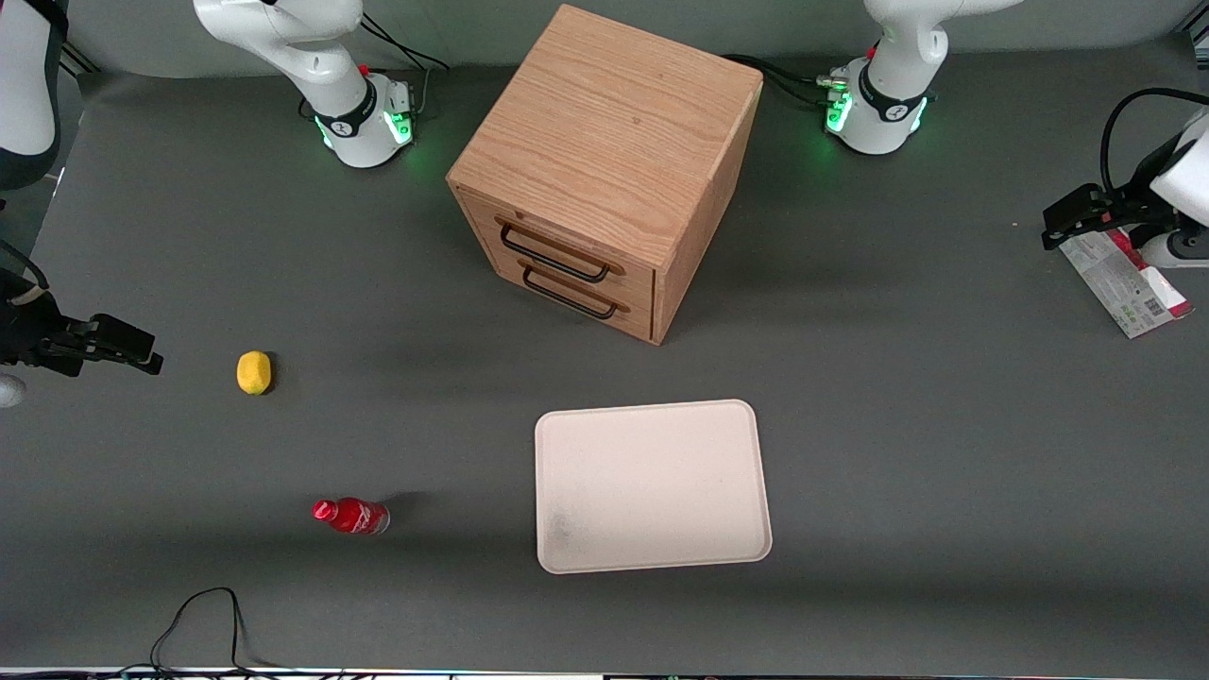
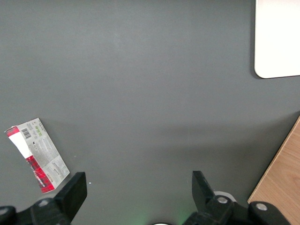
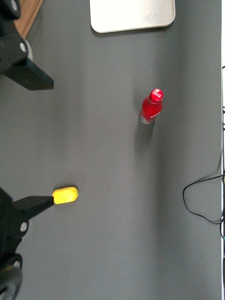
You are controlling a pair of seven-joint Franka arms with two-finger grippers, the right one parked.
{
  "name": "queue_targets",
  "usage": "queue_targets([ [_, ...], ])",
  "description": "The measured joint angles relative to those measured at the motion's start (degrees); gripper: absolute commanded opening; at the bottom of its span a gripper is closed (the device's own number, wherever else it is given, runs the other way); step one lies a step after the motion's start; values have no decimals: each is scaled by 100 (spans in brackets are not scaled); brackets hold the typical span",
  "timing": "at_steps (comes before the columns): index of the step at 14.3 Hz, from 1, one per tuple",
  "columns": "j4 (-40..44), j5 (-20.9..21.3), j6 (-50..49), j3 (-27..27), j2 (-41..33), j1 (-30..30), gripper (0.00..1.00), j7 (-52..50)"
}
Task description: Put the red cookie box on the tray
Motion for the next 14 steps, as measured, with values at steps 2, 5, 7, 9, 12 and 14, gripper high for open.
queue_targets([
  [2, 0, 1, -8, 6, 2, 4, 100, 1],
  [5, -4, 10, -10, 9, 9, 7, 100, 1],
  [7, -62, 54, -16, 97, 23, 33, 100, 1],
  [9, -244, 213, 11, 497, 67, 73, 100, 31],
  [12, -770, 324, 695, 1422, 159, 152, 100, 87],
  [14, -1374, 335, 1664, 2013, 247, 188, 100, 163],
])
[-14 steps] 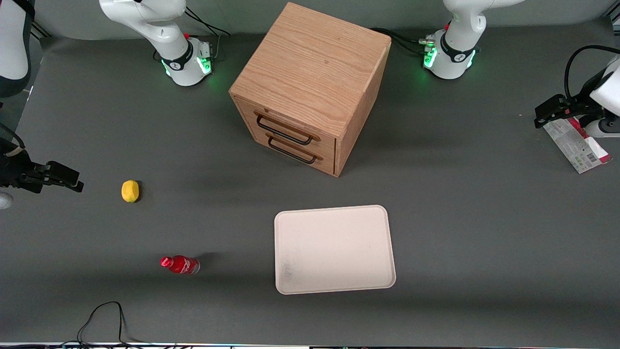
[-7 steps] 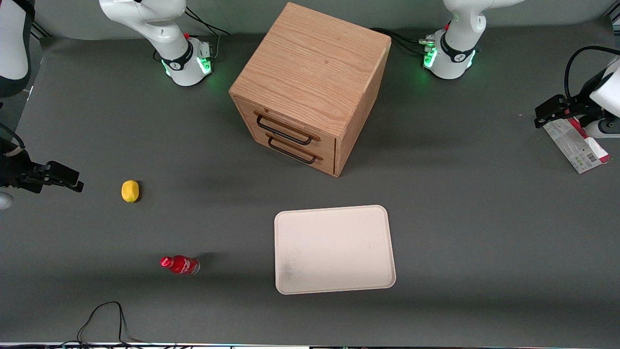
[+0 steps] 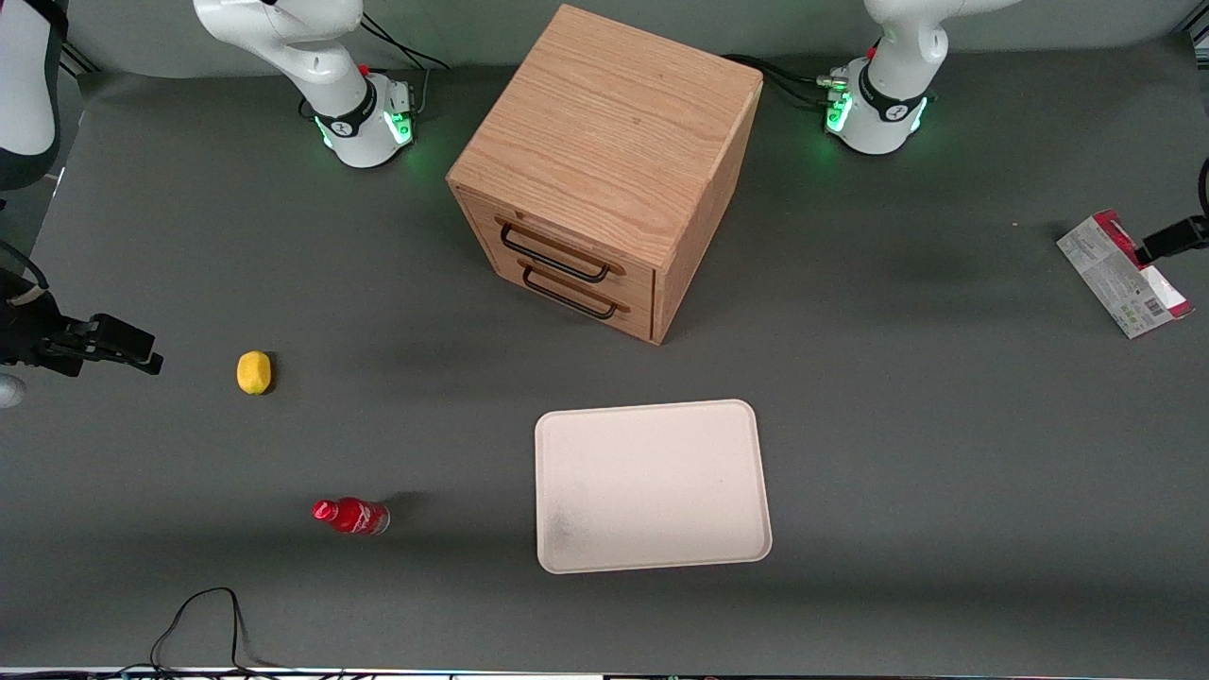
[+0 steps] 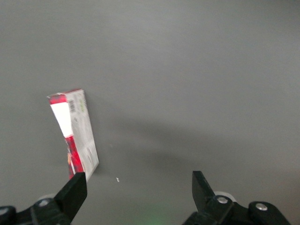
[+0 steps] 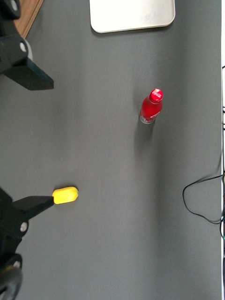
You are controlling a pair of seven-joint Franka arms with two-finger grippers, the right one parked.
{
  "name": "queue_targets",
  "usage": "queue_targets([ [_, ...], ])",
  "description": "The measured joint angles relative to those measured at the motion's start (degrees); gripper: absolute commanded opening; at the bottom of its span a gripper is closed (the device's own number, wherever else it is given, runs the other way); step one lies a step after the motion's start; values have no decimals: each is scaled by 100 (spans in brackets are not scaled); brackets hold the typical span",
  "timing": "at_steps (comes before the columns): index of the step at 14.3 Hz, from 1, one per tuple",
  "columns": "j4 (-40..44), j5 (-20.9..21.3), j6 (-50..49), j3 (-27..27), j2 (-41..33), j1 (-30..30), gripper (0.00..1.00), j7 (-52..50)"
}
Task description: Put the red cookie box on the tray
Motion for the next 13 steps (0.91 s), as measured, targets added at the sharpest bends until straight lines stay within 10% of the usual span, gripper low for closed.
queue_targets([
  [13, -1102, 3, 2736, 1153, 1995, 280, 97, 547],
])
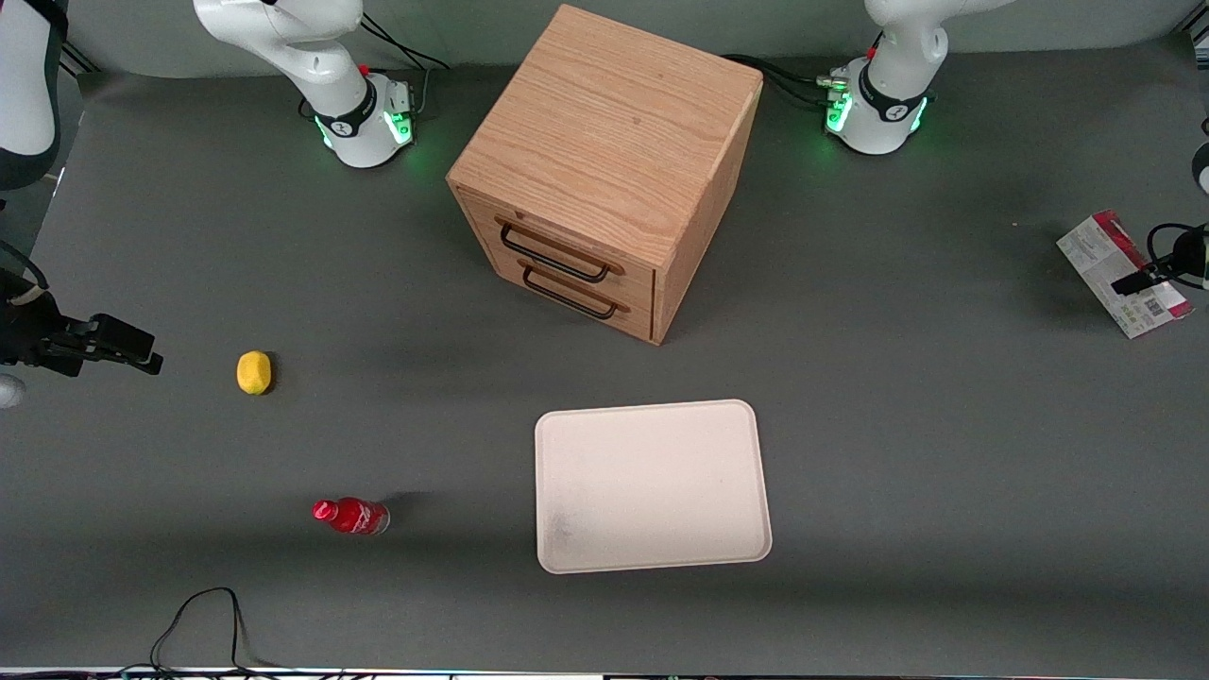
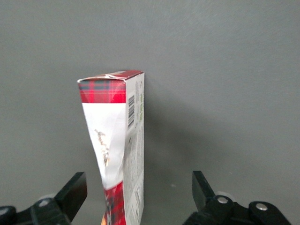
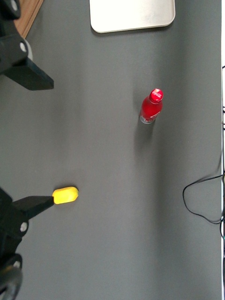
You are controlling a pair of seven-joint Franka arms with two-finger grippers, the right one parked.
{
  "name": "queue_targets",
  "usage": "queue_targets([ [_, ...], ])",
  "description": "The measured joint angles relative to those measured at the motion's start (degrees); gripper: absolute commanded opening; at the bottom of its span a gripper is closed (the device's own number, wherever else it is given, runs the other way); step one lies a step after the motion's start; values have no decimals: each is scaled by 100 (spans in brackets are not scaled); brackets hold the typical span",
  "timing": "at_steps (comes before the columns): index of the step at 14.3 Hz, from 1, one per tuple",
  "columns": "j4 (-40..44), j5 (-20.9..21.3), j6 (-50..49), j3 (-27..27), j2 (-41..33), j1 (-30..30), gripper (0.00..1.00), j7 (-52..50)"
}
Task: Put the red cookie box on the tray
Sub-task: 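Close the left gripper on the cookie box end and lift it, then carry the upright cookie box over to the white tray's edge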
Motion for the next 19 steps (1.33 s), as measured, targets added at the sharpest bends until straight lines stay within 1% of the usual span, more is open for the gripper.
queue_targets([
  [1, 2, -1, 112, 0, 144, 19, 82, 0],
  [2, 3, -1, 204, 0, 273, 51, 58, 0],
  [3, 7, -1, 259, 0, 382, 82, 23, 3],
  [4, 9, -1, 291, 0, 463, 104, 0, 6],
  [13, 45, 3, 120, -5, 519, 109, 0, 248],
  [16, 437, 6, -631, -129, 489, 84, 0, 471],
  [19, 1319, 7, -1577, -728, 391, 11, 0, 553],
])
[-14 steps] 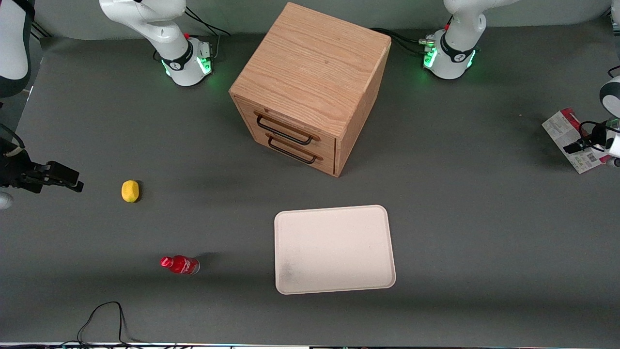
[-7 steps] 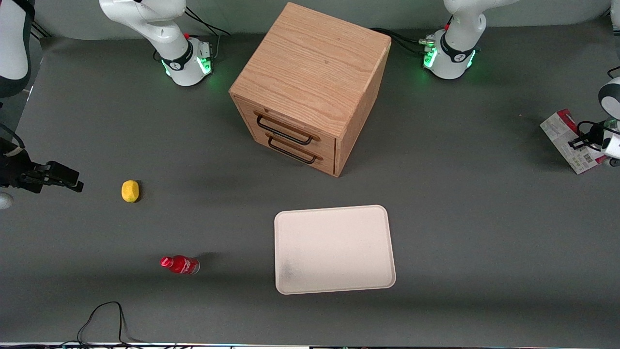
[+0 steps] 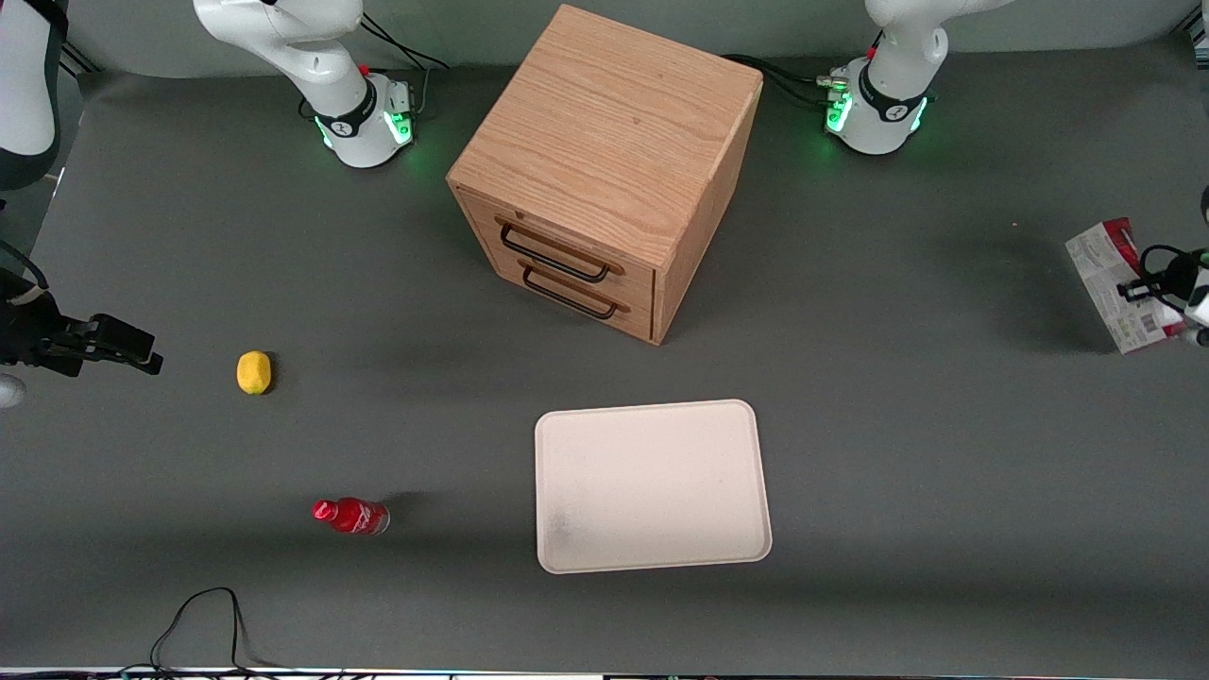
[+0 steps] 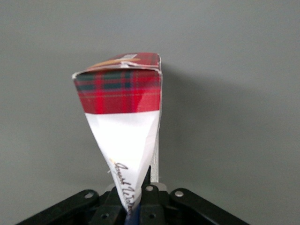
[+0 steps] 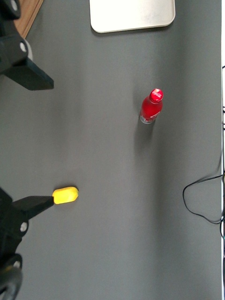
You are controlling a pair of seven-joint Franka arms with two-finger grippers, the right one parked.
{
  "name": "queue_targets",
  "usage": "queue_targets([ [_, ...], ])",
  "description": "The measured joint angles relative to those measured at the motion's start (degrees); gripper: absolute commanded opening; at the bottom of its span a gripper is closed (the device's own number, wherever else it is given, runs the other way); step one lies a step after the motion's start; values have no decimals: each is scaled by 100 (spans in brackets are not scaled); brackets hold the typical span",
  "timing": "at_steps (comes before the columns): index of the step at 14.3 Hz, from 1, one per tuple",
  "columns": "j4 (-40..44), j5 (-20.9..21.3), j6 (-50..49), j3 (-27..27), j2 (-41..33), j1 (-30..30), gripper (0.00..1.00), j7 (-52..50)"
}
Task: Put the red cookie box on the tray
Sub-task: 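Carry the upright cookie box over to the white tray's edge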
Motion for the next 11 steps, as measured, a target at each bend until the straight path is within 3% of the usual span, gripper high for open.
queue_targets([
  [6, 1261, -159, -281, -1375, -43, -211, 0, -16],
  [11, 2267, -324, -1053, -2906, 64, -520, 0, -531],
])
